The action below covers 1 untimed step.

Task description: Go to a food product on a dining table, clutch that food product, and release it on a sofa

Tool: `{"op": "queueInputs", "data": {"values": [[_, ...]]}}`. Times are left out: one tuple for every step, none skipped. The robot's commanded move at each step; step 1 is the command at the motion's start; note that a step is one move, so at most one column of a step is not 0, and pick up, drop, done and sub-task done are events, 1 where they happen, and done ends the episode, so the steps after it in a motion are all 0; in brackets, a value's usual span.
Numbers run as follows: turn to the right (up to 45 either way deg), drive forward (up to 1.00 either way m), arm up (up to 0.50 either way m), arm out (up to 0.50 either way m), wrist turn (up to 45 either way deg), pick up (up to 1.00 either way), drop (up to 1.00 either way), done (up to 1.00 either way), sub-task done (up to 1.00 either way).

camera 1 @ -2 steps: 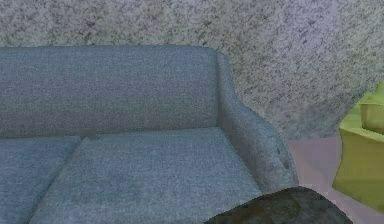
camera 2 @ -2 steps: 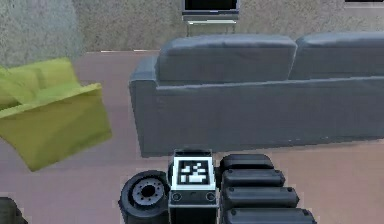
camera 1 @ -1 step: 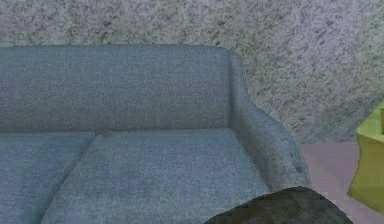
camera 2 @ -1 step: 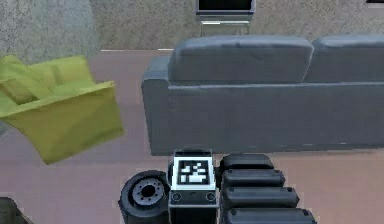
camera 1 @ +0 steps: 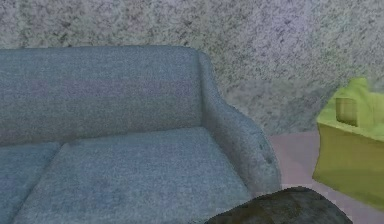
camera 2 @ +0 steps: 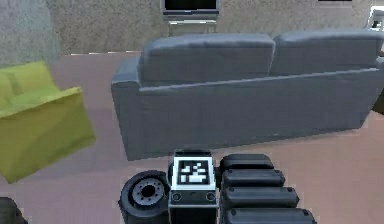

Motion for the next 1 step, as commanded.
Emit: {"op": "queueInputs", "data": {"values": [[0.0,0.4,0.0,0.0,0.0,0.0,0.0,0.0,0.0]]}}
